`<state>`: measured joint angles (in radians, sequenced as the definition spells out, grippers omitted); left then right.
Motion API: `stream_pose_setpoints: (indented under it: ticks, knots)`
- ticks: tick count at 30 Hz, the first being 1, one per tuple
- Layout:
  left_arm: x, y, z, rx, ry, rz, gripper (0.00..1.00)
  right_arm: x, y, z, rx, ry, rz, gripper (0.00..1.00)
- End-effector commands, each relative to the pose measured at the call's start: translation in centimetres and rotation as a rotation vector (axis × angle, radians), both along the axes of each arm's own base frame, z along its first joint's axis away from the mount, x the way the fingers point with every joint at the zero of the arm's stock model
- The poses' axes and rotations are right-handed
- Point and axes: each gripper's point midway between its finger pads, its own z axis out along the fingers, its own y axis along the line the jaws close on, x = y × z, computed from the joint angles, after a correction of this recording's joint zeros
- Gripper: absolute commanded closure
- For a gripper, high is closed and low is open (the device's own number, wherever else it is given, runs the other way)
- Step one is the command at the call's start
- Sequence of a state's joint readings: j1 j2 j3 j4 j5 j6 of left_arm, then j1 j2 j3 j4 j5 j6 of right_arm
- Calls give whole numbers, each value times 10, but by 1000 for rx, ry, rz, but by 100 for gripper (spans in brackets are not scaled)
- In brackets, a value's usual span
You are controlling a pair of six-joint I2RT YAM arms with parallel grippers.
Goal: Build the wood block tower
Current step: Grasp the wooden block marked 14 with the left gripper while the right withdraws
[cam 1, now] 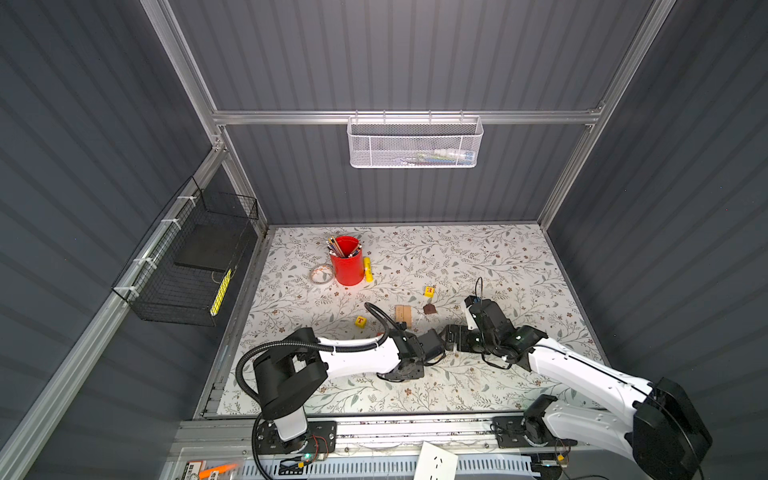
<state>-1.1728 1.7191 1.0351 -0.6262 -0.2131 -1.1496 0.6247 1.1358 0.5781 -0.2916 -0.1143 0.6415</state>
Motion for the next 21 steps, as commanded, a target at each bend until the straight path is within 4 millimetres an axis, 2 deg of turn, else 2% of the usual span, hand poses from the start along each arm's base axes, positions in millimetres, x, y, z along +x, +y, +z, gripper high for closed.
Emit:
stream_pose_setpoints:
  ticks: [1,13,17,21]
  knots:
    - [0,8,-8,-4,21,31,65,0,2,-6,-1,10,17,1]
    - [5,11,-8,-11,28,33,80,3,5,-6,8,25,21,1]
    - [7,12,-1,-24,8,28,82,4,5,-2,15,21,14,1]
    - [11,14,15,-24,-29,14,82,5,5,0,11,25,15,1]
